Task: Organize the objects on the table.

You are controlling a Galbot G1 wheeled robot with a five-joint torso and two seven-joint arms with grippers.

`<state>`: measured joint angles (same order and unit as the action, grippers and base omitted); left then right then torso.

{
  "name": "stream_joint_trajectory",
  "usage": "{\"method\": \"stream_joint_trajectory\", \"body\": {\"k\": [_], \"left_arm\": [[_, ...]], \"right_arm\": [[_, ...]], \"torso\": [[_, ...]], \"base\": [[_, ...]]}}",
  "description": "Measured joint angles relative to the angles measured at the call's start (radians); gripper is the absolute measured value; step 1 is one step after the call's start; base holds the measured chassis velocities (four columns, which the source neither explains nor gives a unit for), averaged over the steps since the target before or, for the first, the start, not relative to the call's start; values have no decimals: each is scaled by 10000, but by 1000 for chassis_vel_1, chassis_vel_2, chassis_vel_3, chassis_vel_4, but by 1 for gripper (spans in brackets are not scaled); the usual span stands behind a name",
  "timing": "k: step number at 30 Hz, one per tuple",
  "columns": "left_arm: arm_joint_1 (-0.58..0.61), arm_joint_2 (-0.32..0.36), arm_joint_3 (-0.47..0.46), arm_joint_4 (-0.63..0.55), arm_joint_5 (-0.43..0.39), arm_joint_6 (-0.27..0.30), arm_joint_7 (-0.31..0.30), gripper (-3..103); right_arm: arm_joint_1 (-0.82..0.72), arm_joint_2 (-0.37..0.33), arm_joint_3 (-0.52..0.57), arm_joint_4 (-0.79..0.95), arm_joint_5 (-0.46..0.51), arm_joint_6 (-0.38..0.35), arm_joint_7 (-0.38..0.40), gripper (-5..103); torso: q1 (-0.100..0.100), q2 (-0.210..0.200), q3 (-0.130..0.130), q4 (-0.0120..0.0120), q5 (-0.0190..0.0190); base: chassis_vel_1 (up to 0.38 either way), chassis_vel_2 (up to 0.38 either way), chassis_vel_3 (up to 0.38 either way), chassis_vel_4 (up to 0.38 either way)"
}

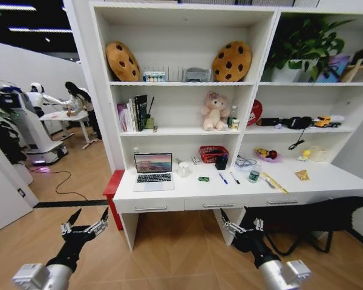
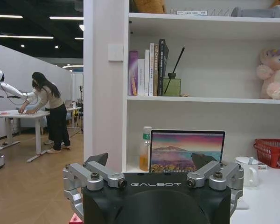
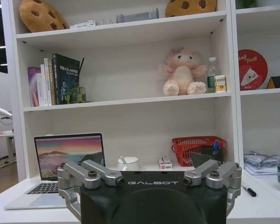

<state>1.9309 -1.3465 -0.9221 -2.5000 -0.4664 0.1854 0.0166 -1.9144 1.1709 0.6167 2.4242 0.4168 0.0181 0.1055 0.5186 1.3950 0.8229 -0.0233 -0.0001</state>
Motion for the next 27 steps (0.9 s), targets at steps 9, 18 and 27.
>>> {"method": "stream_joint_trajectory", "body": {"k": [9,18,27], "left_arm": [[5,-14,-22,1,-8,-11,0,98],[-2,-12,-46,1,-8,-22,4,98],[-60,35,-139,1,-126,4,-119,99]], "right_arm": [[11,-2,-4,8,10,2,27,100],[18,10,-32,111,-22,-40,153,100],[41,-53,-60,234,-47,383,323,100]], "torso": [[3,-2,1,0,3],[10,-6,4,2,6],[15,-7,5,3,0]], "base": [[-247,243,237,-241],[-302,297,299,-303],[-209,227,207,-190]]}}
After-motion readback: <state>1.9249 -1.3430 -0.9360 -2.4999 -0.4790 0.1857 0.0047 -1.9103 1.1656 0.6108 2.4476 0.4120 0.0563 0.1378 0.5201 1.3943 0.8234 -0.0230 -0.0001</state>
